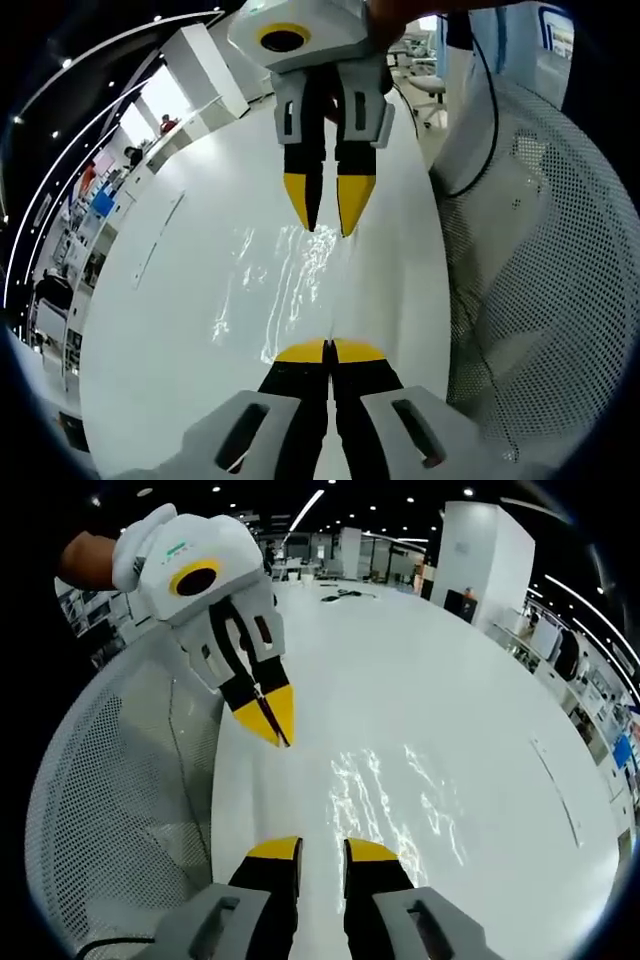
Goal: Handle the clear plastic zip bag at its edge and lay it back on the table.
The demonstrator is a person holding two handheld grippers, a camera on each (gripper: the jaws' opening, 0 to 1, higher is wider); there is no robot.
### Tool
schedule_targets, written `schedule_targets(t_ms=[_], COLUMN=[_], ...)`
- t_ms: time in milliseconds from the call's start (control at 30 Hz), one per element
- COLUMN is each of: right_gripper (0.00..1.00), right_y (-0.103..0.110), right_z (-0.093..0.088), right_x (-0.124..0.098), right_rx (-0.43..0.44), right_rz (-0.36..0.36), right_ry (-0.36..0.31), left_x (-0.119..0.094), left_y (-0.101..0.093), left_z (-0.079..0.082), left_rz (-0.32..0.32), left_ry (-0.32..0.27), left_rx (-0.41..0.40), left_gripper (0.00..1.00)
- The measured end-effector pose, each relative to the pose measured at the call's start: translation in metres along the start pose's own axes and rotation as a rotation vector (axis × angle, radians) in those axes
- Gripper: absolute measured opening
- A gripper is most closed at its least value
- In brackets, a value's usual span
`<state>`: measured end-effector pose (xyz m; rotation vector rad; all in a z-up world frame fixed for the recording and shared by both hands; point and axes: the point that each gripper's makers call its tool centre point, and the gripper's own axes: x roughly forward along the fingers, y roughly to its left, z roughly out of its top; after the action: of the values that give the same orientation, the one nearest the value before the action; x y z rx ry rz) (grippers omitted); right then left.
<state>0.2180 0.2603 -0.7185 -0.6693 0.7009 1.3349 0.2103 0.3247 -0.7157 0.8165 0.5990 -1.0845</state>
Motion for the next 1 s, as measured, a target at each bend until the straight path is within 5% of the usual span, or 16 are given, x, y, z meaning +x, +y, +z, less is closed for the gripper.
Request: schedule_targets(t_ms=[467, 833, 1000], right_gripper=[0.0, 0.0, 0.0], right_y=[0.009, 0.008, 0.011], right_z=[-0.006, -0.008, -0.008], right_x=[0.012, 0.014, 0.015], right_rx=[0.042, 0.042, 0.053], right_rz=[0.049, 0.045, 0.045], right_ry=[0.034, 0.055, 0.067], left_x=[-0.001, -0.002, -0.002], left_y=[0.0, 0.002, 0.003], left_z=[0.006, 0.008, 0.007], left_rz=[-0.001, 0.011, 0.021], left_ry=[-0.033, -0.053, -0.059], left_rx=[-0.006, 0.031, 0.029], left_gripper=[0.0, 0.0, 0.12])
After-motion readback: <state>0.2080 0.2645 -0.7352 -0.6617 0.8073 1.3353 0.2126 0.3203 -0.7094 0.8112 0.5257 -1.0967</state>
